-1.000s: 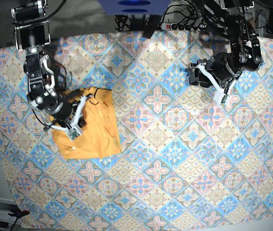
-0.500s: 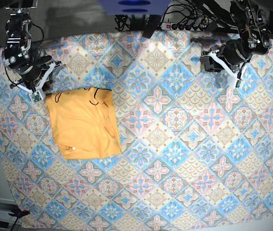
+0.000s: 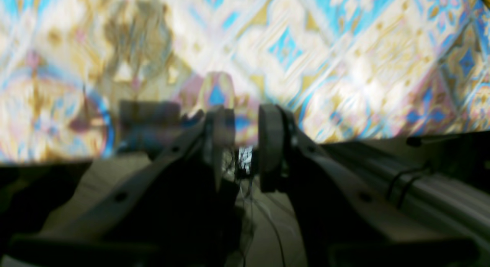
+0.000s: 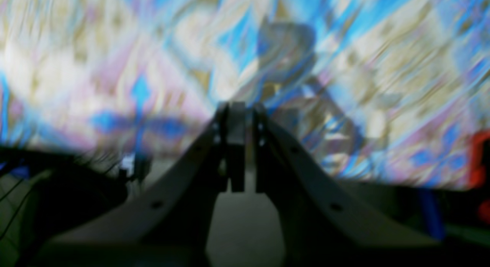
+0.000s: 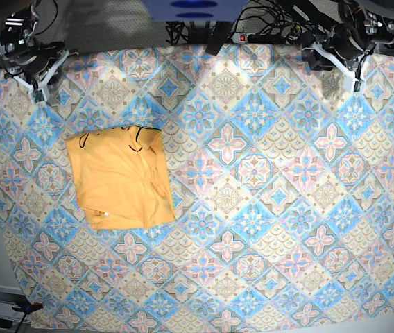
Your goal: Fold the T-shirt properly
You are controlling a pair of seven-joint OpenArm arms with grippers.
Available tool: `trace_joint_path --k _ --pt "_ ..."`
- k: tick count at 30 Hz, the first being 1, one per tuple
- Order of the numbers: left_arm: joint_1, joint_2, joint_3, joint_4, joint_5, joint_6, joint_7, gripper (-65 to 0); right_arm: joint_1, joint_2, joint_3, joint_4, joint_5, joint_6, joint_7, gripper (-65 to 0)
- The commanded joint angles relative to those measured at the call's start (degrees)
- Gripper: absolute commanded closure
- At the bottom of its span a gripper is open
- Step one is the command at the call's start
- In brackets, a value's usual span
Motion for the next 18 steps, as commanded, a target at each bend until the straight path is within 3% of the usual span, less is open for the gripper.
trace_joint_path --k 1,11,18 --pt "1.0 -0.4 -0.3 0.8 -0.8 -0.2 -0.7 -14.0 -1.3 1.0 1.4 1.0 0.1 -0.4 0.7 -3.4" --pt "7.6 1.2 -0.3 0.6 -0.2 0.1 -0.8 -14.0 -10.1 -0.3 3.4 0.2 0.1 -0.4 0.6 -3.4" --pt "8.9 1.1 -0.3 -5.8 0.4 0.1 -0.9 -14.0 -11.3 -1.8 3.1 -6.2 0.2 -0.4 0.5 -3.4"
